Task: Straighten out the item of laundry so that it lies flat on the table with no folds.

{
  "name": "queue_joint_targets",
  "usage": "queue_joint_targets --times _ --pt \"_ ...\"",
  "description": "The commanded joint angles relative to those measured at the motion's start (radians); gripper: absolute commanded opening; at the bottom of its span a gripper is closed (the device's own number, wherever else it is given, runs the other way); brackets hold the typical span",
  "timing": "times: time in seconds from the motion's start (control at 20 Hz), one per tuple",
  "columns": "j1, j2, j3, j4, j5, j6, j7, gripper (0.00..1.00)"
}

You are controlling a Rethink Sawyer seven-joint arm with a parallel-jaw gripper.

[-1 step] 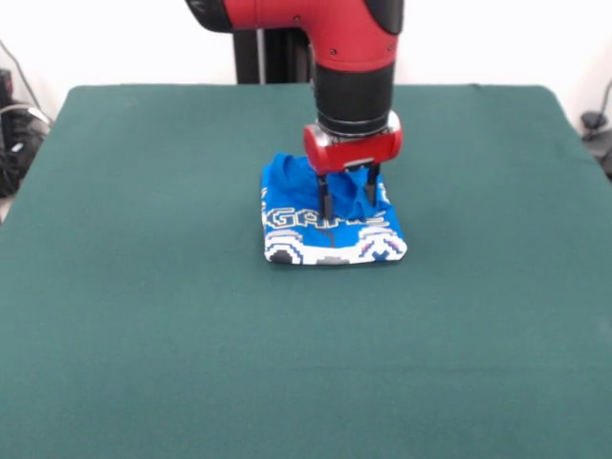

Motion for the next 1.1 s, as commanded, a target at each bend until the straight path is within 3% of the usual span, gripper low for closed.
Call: queue_joint_targets --times 0.05,0.75,0.8,1.1 --pt "-0.004 -0.003 0.09 0.058 -0.059 0.065 -0.048 1.0" --pt "-0.023 -0.013 0.093 0.101 -0.094 0.014 -0.023 1.0" --pt "-0.021 -0.015 0.094 0.1 -0.098 0.018 -0.027 0.0" --pt "0.002 -0.031 0.072 0.126 -0.081 0.055 -0.001 0.0"
